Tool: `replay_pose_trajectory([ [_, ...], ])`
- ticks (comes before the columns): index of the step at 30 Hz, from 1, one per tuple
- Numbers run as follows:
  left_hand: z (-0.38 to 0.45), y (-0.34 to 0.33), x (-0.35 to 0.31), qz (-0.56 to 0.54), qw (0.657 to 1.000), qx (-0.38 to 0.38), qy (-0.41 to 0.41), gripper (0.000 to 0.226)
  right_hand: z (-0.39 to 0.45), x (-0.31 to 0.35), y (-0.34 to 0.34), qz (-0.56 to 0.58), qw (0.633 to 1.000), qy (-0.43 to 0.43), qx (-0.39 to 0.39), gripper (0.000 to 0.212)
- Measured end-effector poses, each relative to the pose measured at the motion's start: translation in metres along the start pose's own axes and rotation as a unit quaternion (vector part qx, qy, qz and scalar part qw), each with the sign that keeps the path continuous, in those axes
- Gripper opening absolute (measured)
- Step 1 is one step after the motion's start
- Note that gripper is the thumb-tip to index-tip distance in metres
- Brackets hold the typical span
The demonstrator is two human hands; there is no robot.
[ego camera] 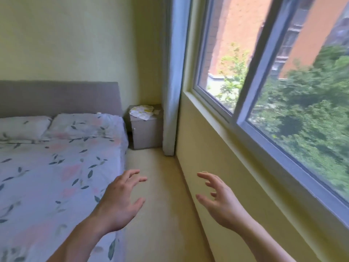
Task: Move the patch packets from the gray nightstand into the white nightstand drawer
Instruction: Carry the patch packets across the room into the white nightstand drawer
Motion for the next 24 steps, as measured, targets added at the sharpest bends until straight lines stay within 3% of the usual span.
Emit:
replay_pose_trajectory([
  [9, 0.083, 0.046, 0.078, 0.027, 0.984, -0.072, 0.161, 0.047, 0.193, -0.005, -0.061, 0.043, 0.986, 0.111, 0.114, 0.060],
  [14, 0.194, 0.055, 0.102, 0.000, 0.983, -0.087, 0.163, 0.049, 0.312, -0.023, -0.075, 0.035, 0.986, 0.114, 0.115, 0.059],
  [24, 0.422, 0.079, 0.103, 0.010, 0.994, -0.048, 0.102, 0.048, 0.501, -0.060, -0.075, 0.069, 0.990, 0.085, 0.089, 0.053],
])
Point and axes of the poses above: each hand's wrist, its own z-axis towards the middle knuckle, its own y-axis out of the back of the hand, x = y × z, the point moved 1 cm from there along z, towards the middle knuckle, and after that the axes turned 12 degrees about y, right-handed, at the moved point
